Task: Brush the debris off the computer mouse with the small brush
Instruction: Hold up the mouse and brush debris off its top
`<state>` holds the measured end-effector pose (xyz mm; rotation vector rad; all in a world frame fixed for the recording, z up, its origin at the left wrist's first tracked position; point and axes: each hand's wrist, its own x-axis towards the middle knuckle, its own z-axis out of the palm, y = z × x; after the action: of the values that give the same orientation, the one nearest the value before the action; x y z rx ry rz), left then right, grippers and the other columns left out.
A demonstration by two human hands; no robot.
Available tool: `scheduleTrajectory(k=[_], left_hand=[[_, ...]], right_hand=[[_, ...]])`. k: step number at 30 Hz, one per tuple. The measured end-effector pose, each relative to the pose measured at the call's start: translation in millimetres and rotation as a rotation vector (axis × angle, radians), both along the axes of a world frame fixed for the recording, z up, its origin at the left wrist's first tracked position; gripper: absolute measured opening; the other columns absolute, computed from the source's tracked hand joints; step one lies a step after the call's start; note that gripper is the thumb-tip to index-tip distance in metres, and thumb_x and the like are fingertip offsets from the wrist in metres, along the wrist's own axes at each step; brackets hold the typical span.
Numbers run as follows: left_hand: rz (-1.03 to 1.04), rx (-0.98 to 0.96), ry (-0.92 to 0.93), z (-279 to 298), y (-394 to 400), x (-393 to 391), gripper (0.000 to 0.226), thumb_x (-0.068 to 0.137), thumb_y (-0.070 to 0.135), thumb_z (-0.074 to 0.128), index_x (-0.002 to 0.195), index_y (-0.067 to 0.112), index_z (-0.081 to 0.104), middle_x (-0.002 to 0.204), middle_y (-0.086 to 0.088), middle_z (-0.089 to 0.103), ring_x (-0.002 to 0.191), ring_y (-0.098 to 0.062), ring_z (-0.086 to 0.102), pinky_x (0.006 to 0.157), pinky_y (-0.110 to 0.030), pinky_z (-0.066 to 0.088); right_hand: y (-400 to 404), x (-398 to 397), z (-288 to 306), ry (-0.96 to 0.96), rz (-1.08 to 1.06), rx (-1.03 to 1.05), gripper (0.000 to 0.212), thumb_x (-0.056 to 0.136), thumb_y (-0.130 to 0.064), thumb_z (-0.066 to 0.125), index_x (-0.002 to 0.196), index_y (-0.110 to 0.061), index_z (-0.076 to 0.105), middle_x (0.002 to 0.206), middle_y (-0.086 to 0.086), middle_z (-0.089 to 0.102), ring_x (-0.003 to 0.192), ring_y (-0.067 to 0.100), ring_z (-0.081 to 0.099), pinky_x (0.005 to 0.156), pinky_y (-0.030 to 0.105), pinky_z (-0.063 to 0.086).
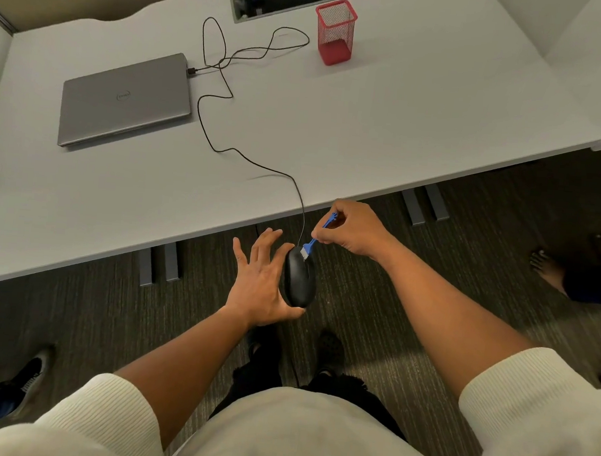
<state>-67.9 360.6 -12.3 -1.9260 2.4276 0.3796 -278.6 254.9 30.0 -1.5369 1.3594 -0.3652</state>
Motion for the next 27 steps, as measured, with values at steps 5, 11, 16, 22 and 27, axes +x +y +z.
scheduleTrajectory(k=[5, 11, 16, 22, 27], left_hand=[[-0.002, 0.004, 0.009, 0.3, -1.5, -3.0, 0.118, 0.054, 0.089, 0.061, 0.149, 0.024, 0.032, 0.160, -0.007, 0.010, 0.153, -0.029, -0.002, 0.114, -0.070, -0.014], [0.000, 0.005, 0.000, 1.8, -3.1, -5.7, 0.120, 0.053, 0.086, 0.064, 0.149, 0.021, 0.034, 0.159, -0.007, 0.013, 0.153, -0.029, 0.001, 0.114, -0.072, -0.010], [-0.001, 0.009, -0.005, 0.9, -3.9, -3.2, 0.120, 0.052, 0.088, 0.062, 0.149, 0.022, 0.033, 0.159, -0.006, 0.011, 0.153, -0.029, 0.000, 0.114, -0.072, -0.010], [-0.005, 0.020, -0.029, 0.0, -3.8, -4.9, 0.121, 0.053, 0.088, 0.062, 0.149, 0.022, 0.032, 0.160, -0.006, 0.010, 0.153, -0.029, 0.000, 0.114, -0.072, -0.011], [-0.007, 0.029, -0.027, 1.4, -6.2, -5.0, 0.121, 0.054, 0.088, 0.061, 0.151, 0.022, 0.031, 0.160, -0.007, 0.009, 0.153, -0.029, -0.001, 0.114, -0.072, -0.010]], right_hand=[[-5.2, -2.8, 5.8, -0.009, 0.139, 0.097, 0.032, 0.072, -0.021, 0.085, 0.092, -0.010, 0.064, 0.089, 0.006, 0.077, 0.083, 0.017, 0.075, 0.080, 0.036, 0.061], [-5.1, -1.2, 2.6, -0.001, 0.017, -0.001, 0.032, 0.074, -0.022, 0.086, 0.089, -0.008, 0.062, 0.084, 0.005, 0.077, 0.071, 0.005, 0.074, 0.066, 0.022, 0.056], [-8.8, -2.4, 5.3, -0.004, 0.105, 0.059, 0.033, 0.073, -0.023, 0.087, 0.091, -0.007, 0.064, 0.084, 0.005, 0.077, 0.073, 0.007, 0.075, 0.072, 0.029, 0.060], [-10.4, 3.9, 10.1, 0.095, 0.162, -0.058, 0.029, 0.074, -0.031, 0.085, 0.079, -0.019, 0.059, 0.080, -0.003, 0.071, 0.073, 0.014, 0.067, 0.067, 0.031, 0.052], [-12.6, 4.1, 12.1, 0.075, 0.162, -0.018, 0.029, 0.074, -0.029, 0.086, 0.078, -0.019, 0.059, 0.077, -0.003, 0.071, 0.071, 0.012, 0.067, 0.066, 0.026, 0.050]])
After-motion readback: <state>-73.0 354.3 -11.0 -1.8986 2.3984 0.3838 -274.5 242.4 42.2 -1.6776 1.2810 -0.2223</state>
